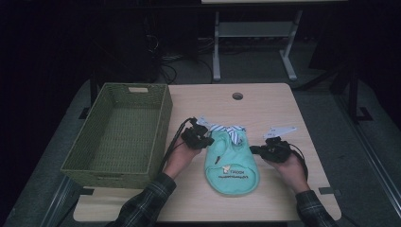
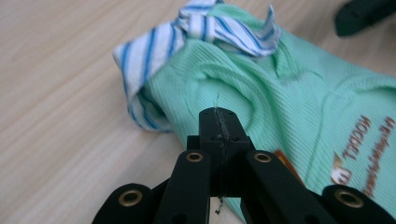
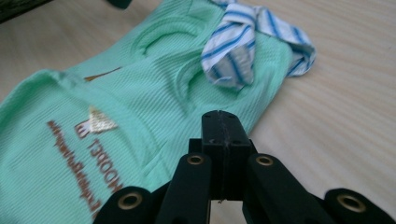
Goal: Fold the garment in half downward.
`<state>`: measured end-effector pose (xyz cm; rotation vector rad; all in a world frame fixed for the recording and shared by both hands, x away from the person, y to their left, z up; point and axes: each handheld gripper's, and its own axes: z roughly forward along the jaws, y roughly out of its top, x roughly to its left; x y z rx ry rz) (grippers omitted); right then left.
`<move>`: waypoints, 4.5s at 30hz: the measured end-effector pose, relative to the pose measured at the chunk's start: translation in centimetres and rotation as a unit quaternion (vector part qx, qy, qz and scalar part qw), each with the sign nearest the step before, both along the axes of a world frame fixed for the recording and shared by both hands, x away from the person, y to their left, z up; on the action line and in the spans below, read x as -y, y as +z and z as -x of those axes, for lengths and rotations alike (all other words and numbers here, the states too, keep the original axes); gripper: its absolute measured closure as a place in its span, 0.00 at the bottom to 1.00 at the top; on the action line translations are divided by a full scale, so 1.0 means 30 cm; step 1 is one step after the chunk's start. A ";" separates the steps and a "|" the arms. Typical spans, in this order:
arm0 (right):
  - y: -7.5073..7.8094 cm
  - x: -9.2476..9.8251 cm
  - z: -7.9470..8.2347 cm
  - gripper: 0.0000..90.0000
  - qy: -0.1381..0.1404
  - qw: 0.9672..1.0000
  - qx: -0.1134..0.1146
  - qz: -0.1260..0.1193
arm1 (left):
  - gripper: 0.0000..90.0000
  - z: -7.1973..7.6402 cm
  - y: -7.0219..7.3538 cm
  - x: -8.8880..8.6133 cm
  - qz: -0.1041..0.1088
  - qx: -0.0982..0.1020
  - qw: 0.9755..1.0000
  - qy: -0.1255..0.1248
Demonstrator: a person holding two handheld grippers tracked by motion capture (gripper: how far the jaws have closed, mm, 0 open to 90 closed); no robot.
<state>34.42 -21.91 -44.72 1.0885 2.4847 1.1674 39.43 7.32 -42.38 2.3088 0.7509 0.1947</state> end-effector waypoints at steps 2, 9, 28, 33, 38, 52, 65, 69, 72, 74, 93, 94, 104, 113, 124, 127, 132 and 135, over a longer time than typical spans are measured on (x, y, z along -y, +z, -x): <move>-0.002 0.005 0.018 1.00 0.002 1.000 0.000 -0.001 | 1.00 -0.016 0.002 0.007 0.002 0.000 1.000 0.002; -0.023 0.012 0.087 1.00 0.008 1.000 -0.016 0.003 | 1.00 -0.076 0.017 0.043 0.005 0.009 1.000 0.006; -0.063 -0.005 0.135 1.00 0.024 0.999 -0.037 0.026 | 1.00 -0.186 -0.092 0.110 -0.070 -0.008 0.997 0.023; -0.062 0.012 0.121 1.00 0.016 0.999 -0.034 0.032 | 1.00 -0.168 -0.100 0.088 -0.068 -0.015 0.997 0.029; -0.061 0.035 0.100 1.00 0.002 0.999 -0.035 0.035 | 1.00 -0.133 -0.098 0.060 -0.066 -0.023 0.997 0.032; -0.062 0.086 0.033 1.00 -0.030 0.998 -0.031 0.039 | 1.00 0.041 -0.097 0.000 -0.055 -0.041 0.998 0.012; -0.047 0.088 0.011 1.00 -0.031 0.999 -0.023 0.024 | 1.00 0.149 -0.073 -0.026 -0.008 -0.047 0.999 -0.014; -0.026 0.049 0.022 1.00 -0.014 1.000 -0.013 0.014 | 0.97 0.151 -0.048 -0.037 0.000 -0.037 0.999 -0.007; -0.014 0.010 0.029 1.00 0.001 1.000 -0.007 0.000 | 0.92 0.145 -0.036 -0.043 0.002 -0.030 1.000 0.000; -0.010 -0.019 0.032 1.00 0.009 1.000 -0.006 -0.006 | 0.86 0.138 -0.028 -0.047 0.006 -0.023 1.000 0.005; -0.076 -0.156 0.028 1.00 0.057 0.998 -0.021 0.024 | 0.40 0.013 -0.091 -0.011 -0.002 -0.035 0.999 0.028; -0.076 -0.156 0.029 1.00 0.056 0.998 -0.021 0.024 | 0.39 0.013 -0.098 -0.008 -0.005 -0.038 0.999 0.024; -0.076 -0.154 0.030 1.00 0.055 0.998 -0.025 0.021 | 0.41 0.016 -0.118 0.011 -0.019 -0.036 0.999 0.016; -0.075 -0.156 0.033 1.00 0.055 0.998 -0.022 0.026 | 0.66 0.028 -0.113 0.029 -0.037 -0.019 0.999 0.002; -0.072 -0.161 0.036 1.00 0.056 0.998 -0.020 0.032 | 0.93 0.015 -0.111 0.026 -0.028 -0.037 0.999 -0.001; -0.071 -0.160 0.034 1.00 0.057 0.998 -0.022 0.033 | 0.94 0.008 -0.104 0.015 -0.016 -0.048 0.999 0.002; -0.071 -0.167 0.032 1.00 0.060 0.997 -0.022 0.033 | 0.94 0.006 -0.066 -0.004 0.006 -0.048 0.999 0.008; -0.070 -0.170 0.029 1.00 0.061 0.997 -0.021 0.036 | 0.94 0.010 -0.037 -0.013 0.023 -0.043 0.999 0.009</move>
